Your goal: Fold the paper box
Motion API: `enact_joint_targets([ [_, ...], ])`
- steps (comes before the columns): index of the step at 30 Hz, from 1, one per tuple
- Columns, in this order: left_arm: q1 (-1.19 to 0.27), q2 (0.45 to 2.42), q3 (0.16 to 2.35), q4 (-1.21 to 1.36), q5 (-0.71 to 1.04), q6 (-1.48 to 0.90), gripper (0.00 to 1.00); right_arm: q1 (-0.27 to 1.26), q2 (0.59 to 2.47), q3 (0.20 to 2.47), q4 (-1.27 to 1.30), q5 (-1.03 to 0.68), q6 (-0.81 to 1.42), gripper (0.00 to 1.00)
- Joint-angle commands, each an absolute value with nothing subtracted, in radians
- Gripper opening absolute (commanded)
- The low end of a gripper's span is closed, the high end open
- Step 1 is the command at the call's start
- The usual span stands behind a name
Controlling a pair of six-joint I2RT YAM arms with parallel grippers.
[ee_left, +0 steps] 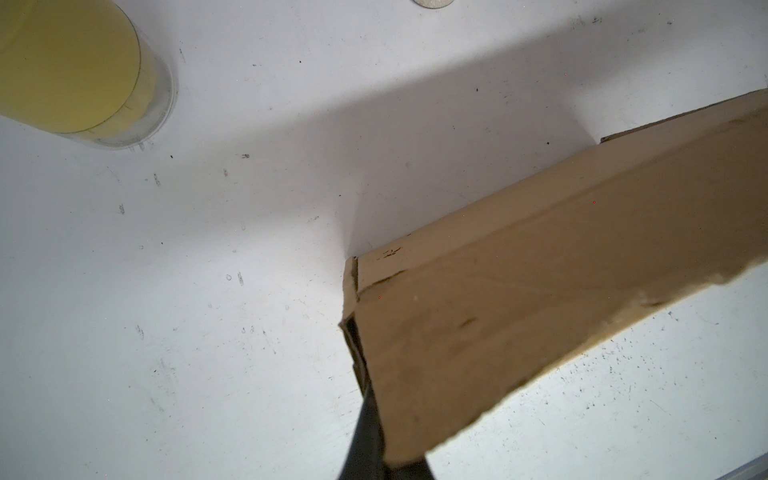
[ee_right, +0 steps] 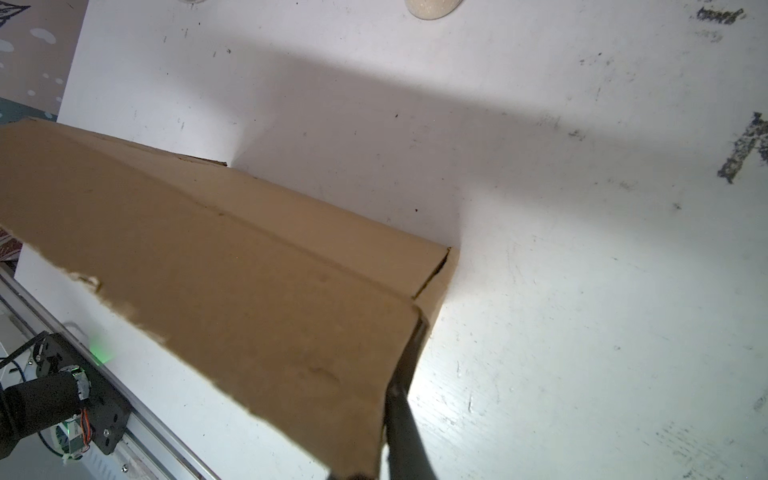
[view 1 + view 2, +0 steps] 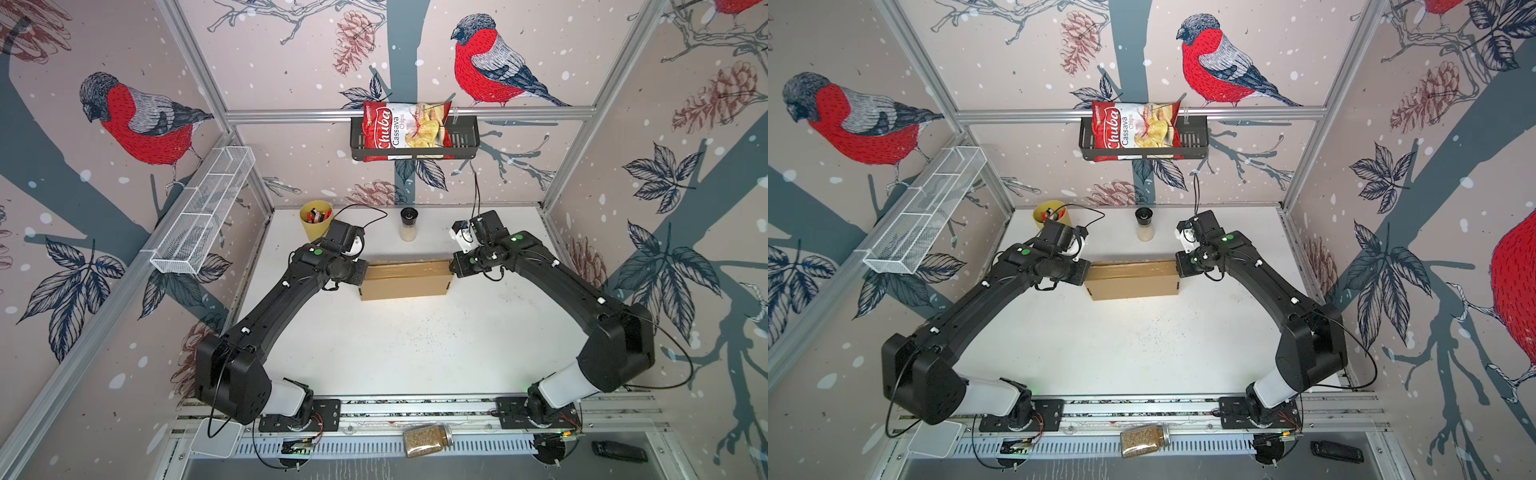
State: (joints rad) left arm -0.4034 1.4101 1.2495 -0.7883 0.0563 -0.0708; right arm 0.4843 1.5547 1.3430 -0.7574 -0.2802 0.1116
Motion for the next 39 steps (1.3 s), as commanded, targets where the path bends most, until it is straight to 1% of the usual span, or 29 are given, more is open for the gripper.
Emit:
enact_joint_targets([
  [1, -0.403, 1.417, 1.244, -0.824, 0.083, -0.067, 0.01, 0.486, 1.555, 1.349, -0.854, -0.255, 0.126, 0.11],
  [7, -0.403, 1.422, 1.248, -0.825, 0.084, -0.063, 0.01, 0.487, 1.557, 1.378, -0.864, -0.244, 0.126, 0.15],
  [14, -0.403, 1.428, 1.25, -0.827, 0.082, -0.058, 0.01, 0.488, 1.557, 1.39, -0.869, -0.223, 0.127, 0.23],
  [26, -0.403, 1.429, 1.249, -0.827, 0.086, -0.054, 0.01, 0.486, 1.546, 1.423, -0.882, -0.196, 0.135, 0.28],
  [31, -0.402, 1.433, 1.256, -0.831, 0.084, -0.051, 0.01, 0.489, 1.532, 1.467, -0.884, -0.2, 0.148, 0.32],
  [35, -0.403, 1.436, 1.256, -0.833, 0.084, -0.049, 0.01, 0.488, 1.54, 1.483, -0.881, -0.186, 0.147, 0.32],
  [39, -0.403, 1.436, 1.255, -0.833, 0.084, -0.049, 0.01, 0.498, 1.558, 1.484, -0.882, -0.176, 0.141, 0.27],
])
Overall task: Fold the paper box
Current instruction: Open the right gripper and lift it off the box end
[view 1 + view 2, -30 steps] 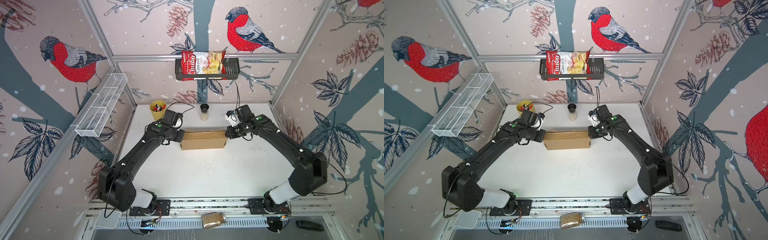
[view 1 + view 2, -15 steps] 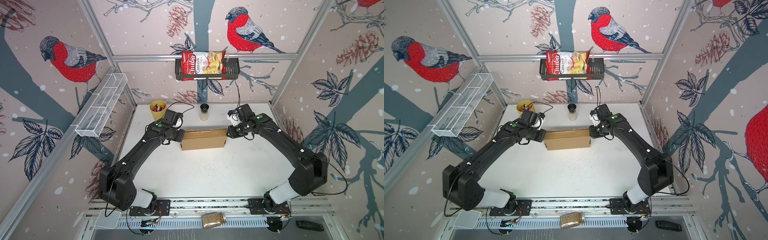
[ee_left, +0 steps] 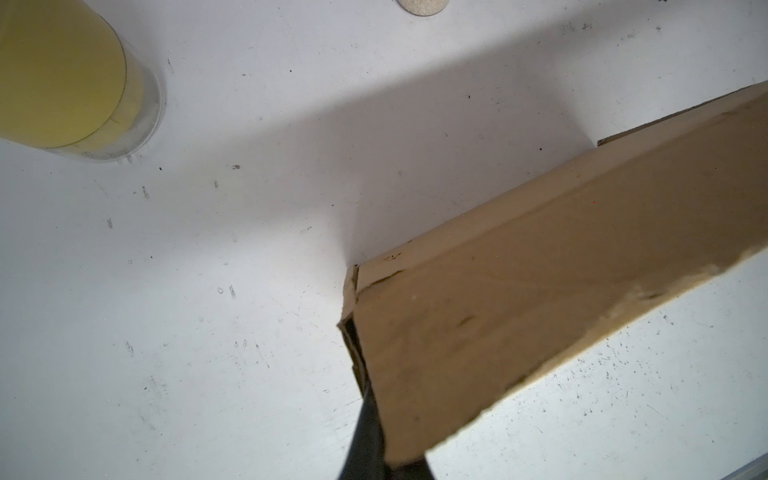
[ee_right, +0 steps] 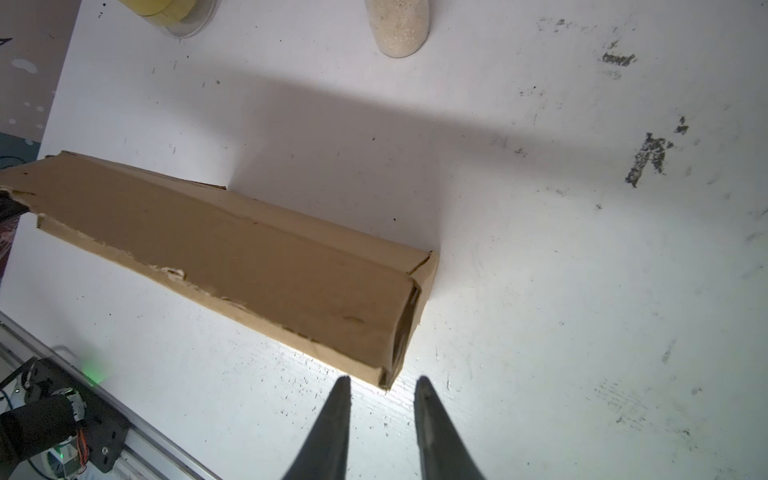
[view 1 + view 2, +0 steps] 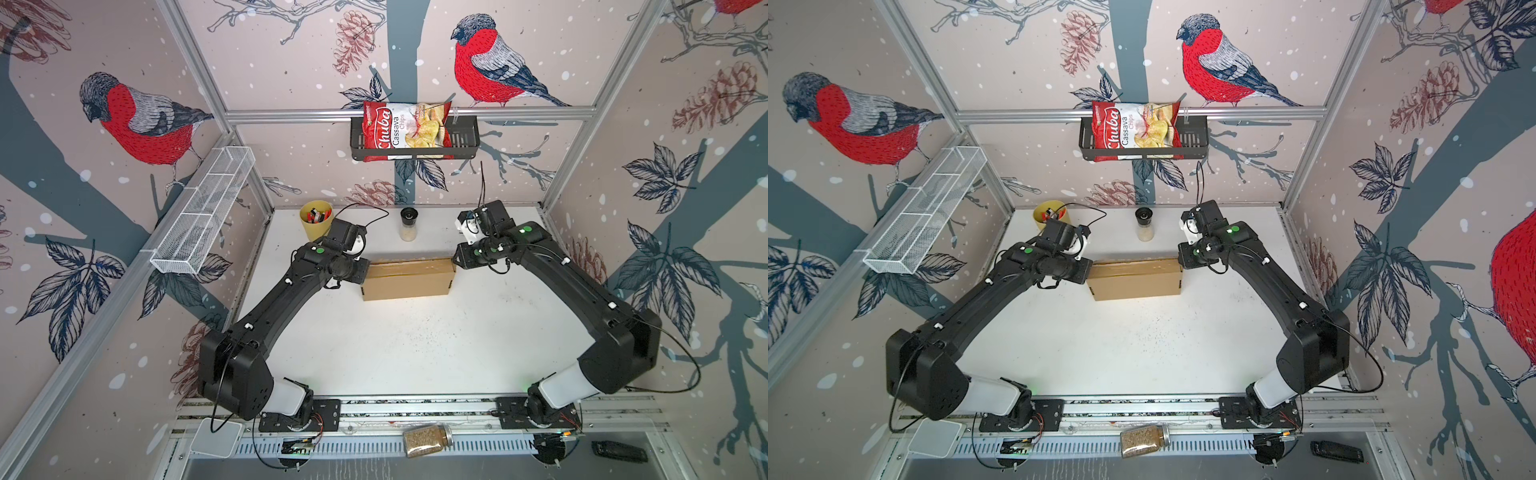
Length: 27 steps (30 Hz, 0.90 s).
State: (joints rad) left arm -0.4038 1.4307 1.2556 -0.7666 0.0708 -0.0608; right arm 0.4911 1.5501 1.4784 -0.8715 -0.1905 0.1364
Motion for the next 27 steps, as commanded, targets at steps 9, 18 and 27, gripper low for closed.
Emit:
enact_joint_targets([
  [9, -0.404, 1.437, 1.253, -0.835, 0.086, -0.048, 0.01, 0.504, 1.575, 1.466, -0.867, -0.162, 0.134, 0.16],
  [18, -0.403, 1.439, 1.253, -0.831, 0.087, -0.044, 0.01, 0.514, 1.574, 1.435, -0.859, -0.118, 0.128, 0.05],
  [27, -0.403, 1.445, 1.246, -0.83, 0.098, -0.043, 0.0, 0.515, 1.57, 1.396, -0.839, -0.098, 0.126, 0.02],
])
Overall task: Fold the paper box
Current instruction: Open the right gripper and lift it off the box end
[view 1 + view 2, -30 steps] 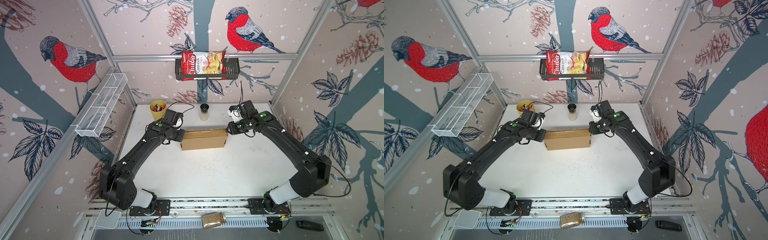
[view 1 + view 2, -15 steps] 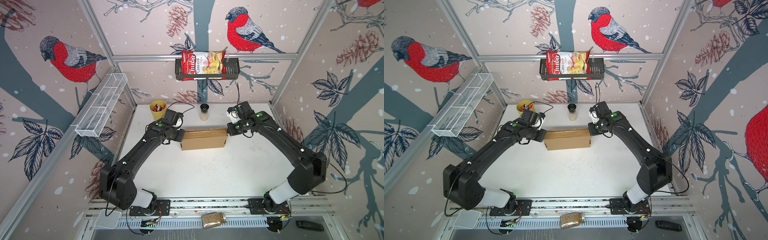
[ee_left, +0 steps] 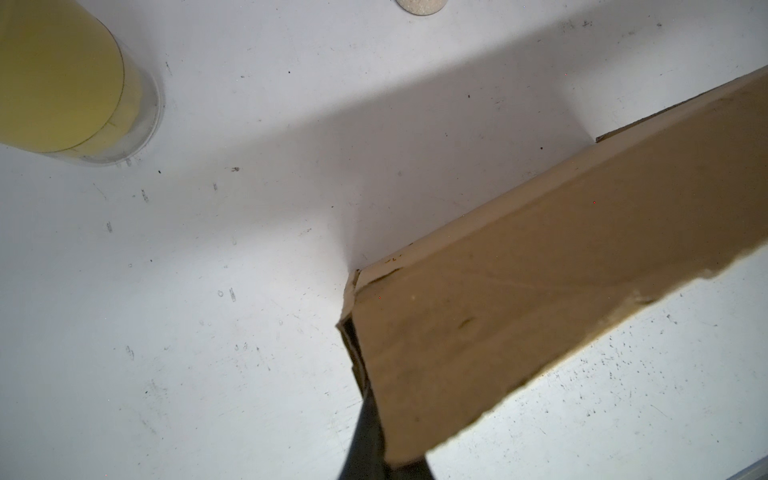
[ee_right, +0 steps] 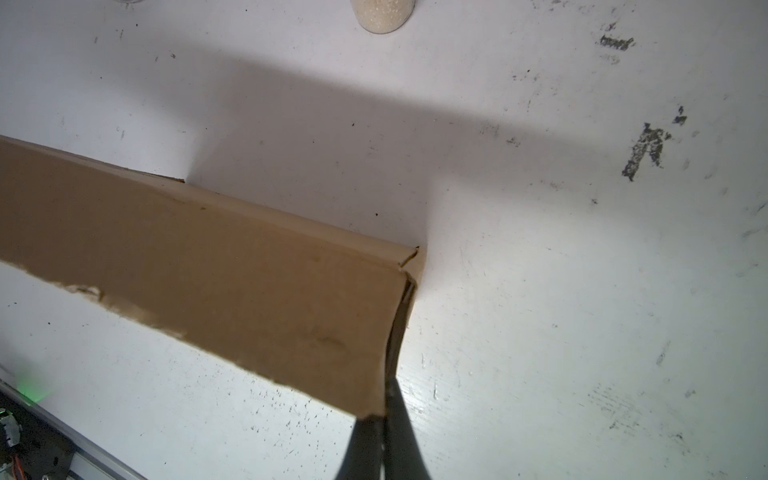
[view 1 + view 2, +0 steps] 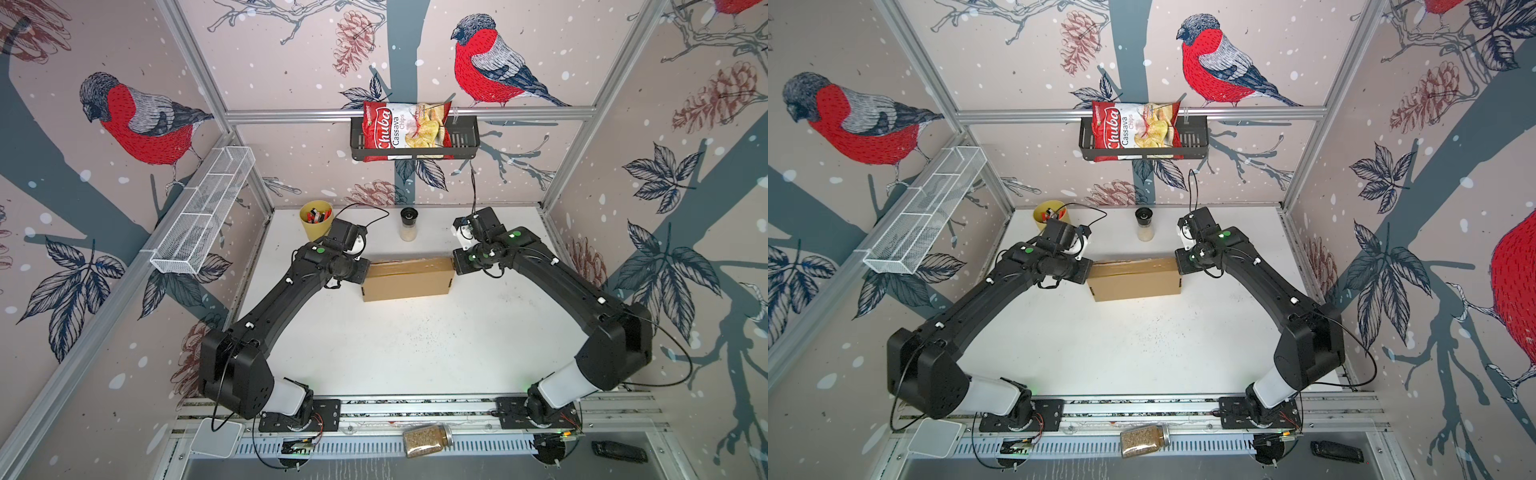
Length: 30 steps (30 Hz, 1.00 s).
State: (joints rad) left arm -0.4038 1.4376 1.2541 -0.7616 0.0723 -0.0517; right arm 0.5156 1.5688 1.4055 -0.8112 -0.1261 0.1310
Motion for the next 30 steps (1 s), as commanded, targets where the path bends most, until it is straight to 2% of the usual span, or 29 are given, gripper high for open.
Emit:
enact_joint_targets([
  [1, -0.403, 1.445, 1.243, -0.83, 0.097, -0.043, 0.0, 0.517, 1.569, 1.392, -0.835, -0.1, 0.126, 0.01],
  [6, -0.403, 1.445, 1.239, -0.827, 0.104, -0.041, 0.0, 0.512, 1.563, 1.399, -0.834, -0.121, 0.13, 0.07],
  [18, -0.403, 1.455, 1.243, -0.83, 0.113, -0.038, 0.0, 0.407, 1.478, 1.413, -0.74, -0.303, 0.238, 0.43],
  [30, -0.403, 1.468, 1.253, -0.836, 0.122, -0.035, 0.0, 0.402, 1.507, 1.369, -0.659, -0.356, 0.297, 0.44],
])
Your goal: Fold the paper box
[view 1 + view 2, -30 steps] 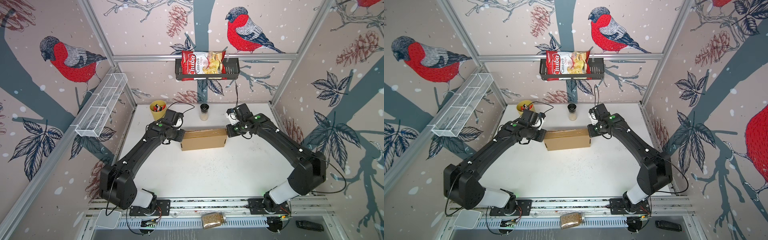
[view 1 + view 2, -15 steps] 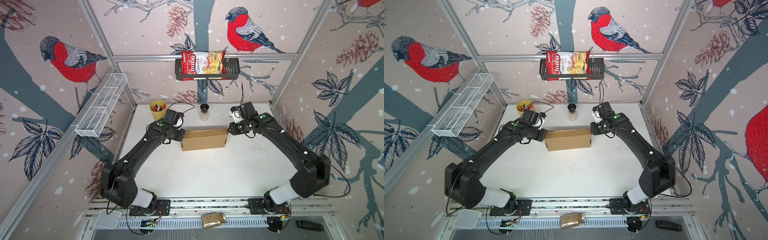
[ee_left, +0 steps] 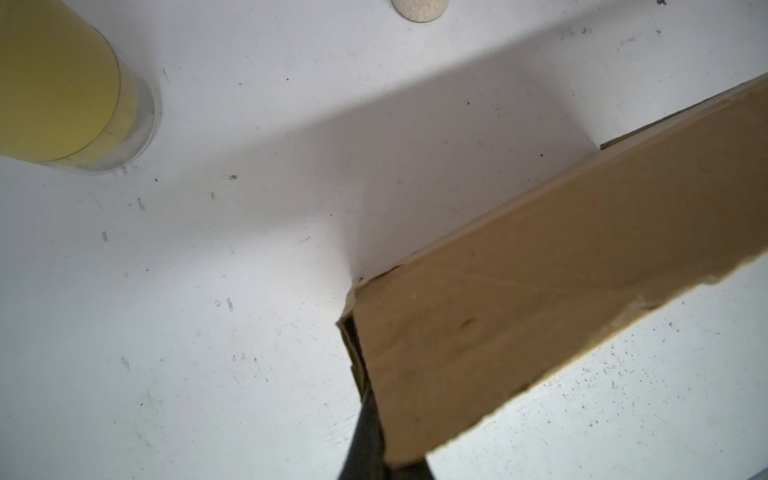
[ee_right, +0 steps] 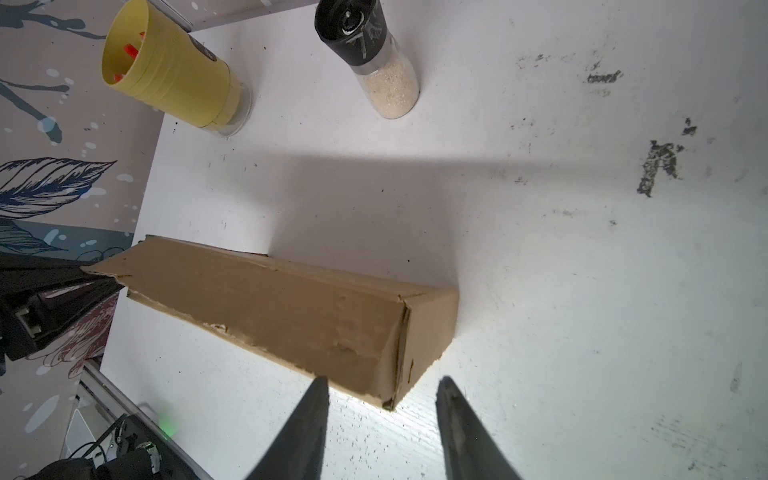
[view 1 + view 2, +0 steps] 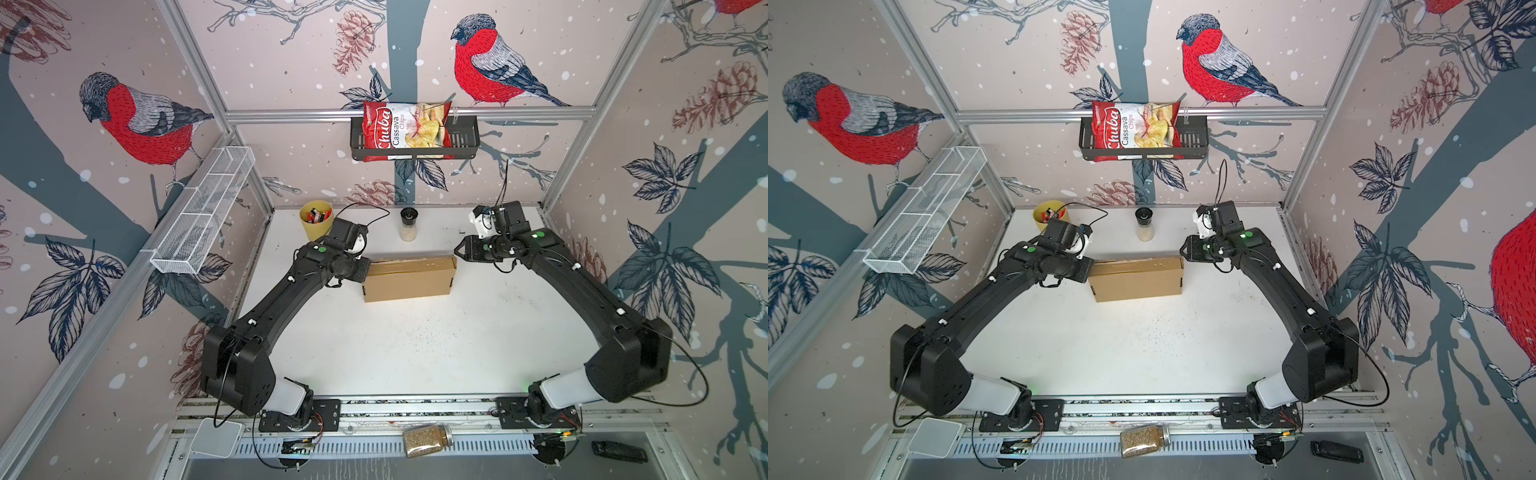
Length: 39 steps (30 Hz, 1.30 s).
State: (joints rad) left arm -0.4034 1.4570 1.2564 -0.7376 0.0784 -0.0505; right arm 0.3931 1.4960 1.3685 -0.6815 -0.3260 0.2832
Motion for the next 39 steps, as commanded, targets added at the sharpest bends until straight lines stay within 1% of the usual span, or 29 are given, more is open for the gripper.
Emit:
enact_joint_targets([
  [1, -0.403, 1.47, 1.255, -0.836, 0.122, -0.035, 0.0, 0.401, 1.509, 1.366, -0.661, -0.356, 0.294, 0.44],
  [11, -0.403, 1.472, 1.256, -0.833, 0.125, -0.035, 0.0, 0.385, 1.514, 1.284, -0.636, -0.371, 0.289, 0.32],
  [17, -0.403, 1.476, 1.256, -0.833, 0.13, -0.032, 0.0, 0.376, 1.51, 1.313, -0.644, -0.38, 0.279, 0.34],
  [20, -0.403, 1.476, 1.254, -0.834, 0.13, -0.031, 0.0, 0.352, 1.489, 1.324, -0.657, -0.374, 0.252, 0.36],
  [24, -0.403, 1.477, 1.25, -0.832, 0.127, -0.029, 0.0, 0.325, 1.483, 1.32, -0.686, -0.369, 0.234, 0.37],
  [29, -0.403, 1.48, 1.252, -0.83, 0.126, -0.029, 0.0, 0.351, 1.482, 1.301, -0.686, -0.363, 0.236, 0.36],
  [32, -0.403, 1.482, 1.254, -0.829, 0.123, -0.029, 0.0, 0.381, 1.473, 1.295, -0.69, -0.292, 0.219, 0.35],
  [36, -0.402, 1.487, 1.255, -0.83, 0.128, -0.028, 0.0, 0.38, 1.473, 1.309, -0.661, -0.321, 0.25, 0.35],
  [39, -0.403, 1.488, 1.256, -0.834, 0.127, -0.026, 0.0, 0.389, 1.489, 1.328, -0.64, -0.347, 0.268, 0.38],
])
